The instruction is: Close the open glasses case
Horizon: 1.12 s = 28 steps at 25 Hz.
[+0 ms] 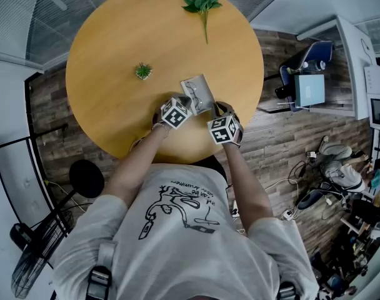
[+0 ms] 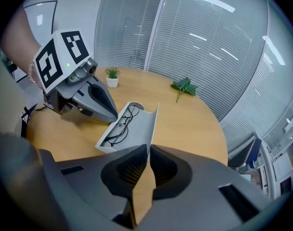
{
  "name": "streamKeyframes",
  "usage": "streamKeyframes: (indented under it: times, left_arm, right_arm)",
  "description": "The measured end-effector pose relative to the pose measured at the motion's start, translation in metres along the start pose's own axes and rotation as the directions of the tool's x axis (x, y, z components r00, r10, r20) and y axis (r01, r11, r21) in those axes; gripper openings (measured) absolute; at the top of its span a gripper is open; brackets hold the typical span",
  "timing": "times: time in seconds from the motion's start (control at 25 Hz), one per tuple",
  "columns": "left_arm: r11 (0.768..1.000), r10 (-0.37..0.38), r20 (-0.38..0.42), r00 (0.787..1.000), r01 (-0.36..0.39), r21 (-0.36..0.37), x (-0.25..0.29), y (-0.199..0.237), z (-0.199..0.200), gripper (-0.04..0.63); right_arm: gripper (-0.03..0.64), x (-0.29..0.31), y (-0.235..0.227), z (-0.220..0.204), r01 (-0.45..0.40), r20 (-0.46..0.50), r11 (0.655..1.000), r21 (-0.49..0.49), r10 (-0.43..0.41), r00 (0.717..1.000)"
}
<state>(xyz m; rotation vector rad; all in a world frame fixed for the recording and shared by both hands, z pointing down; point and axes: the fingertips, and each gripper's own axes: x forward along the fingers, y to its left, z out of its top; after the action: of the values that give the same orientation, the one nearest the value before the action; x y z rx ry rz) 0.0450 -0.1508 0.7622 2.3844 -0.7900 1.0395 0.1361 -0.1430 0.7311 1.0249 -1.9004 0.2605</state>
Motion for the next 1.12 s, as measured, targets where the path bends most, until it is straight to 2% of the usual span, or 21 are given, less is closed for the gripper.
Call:
streamKeyframes:
  times: [1.12]
  left_arm:
    - [1.0,0.007,-0.006,1.0,-0.007,-0.002,0.0,0.001,-0.001,0.02]
  right_arm:
    - [0.048,0.009,-0.012,-0.009,-0.009,-0.029,1.0,0.026,0.009,1.0]
